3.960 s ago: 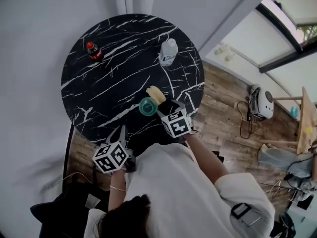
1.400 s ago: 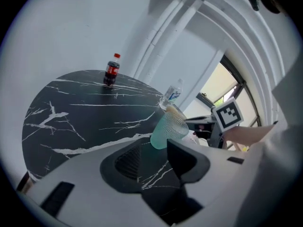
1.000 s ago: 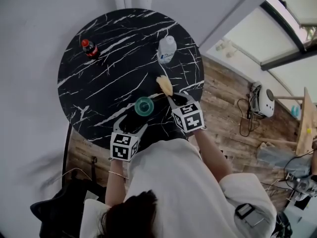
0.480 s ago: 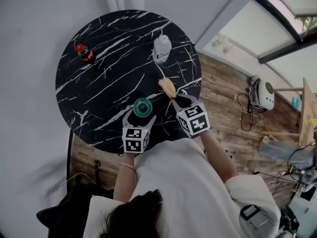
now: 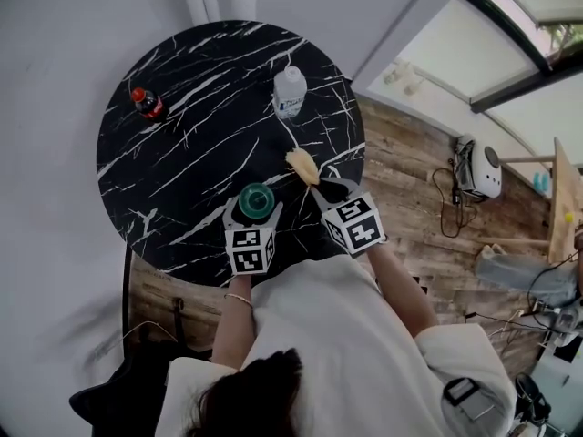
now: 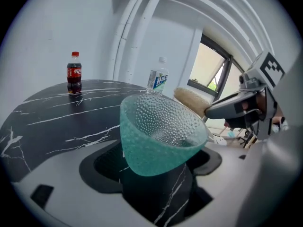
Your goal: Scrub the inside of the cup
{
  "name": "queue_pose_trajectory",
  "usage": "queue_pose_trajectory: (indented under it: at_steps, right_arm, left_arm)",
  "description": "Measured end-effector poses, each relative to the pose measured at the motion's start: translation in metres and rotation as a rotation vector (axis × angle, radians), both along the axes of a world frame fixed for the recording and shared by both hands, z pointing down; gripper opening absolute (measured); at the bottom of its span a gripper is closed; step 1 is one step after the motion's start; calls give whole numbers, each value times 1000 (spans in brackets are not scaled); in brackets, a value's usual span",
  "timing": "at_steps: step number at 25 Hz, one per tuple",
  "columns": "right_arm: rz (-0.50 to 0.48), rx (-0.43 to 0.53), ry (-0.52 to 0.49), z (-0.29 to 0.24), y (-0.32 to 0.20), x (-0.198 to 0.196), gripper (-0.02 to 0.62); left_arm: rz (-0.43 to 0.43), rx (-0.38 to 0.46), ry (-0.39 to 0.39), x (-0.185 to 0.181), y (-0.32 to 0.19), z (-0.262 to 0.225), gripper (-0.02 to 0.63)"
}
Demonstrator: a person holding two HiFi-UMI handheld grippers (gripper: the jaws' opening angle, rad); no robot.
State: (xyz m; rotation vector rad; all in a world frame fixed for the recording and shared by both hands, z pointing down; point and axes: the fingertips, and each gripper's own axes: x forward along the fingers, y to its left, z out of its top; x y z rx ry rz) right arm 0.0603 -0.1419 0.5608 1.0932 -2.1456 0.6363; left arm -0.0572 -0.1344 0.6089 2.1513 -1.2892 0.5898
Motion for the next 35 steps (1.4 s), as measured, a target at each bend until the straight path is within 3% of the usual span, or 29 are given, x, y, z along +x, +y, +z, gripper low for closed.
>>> queue_pose_trajectory:
  at_steps: [7,15,19,26,30,35]
  right_arm:
    - [-22,8,-28,-7,2,-3,63]
    - [-52,26,-46,-15,-1,-13,61]
    - [-95,44,-47,-21,-2,-21,61]
    - [-315,150,61,-41,1,-48,61]
    - [-484,213,212,-48,6,-54,60]
    - [-739,309,400,-57,17,-70,58]
  left_arm:
    - [20,7,-29,4,-6,4,383]
    - [130,12,-47,2,-6,-5,374]
    - [206,7,-114,-3,-1,-6,373]
    - [407,6,-275,-22,-3,-16,371]
    - [555,-37,-322,-32,-1,-23,370]
    - [736,-77,-451,-45,2,-29,370]
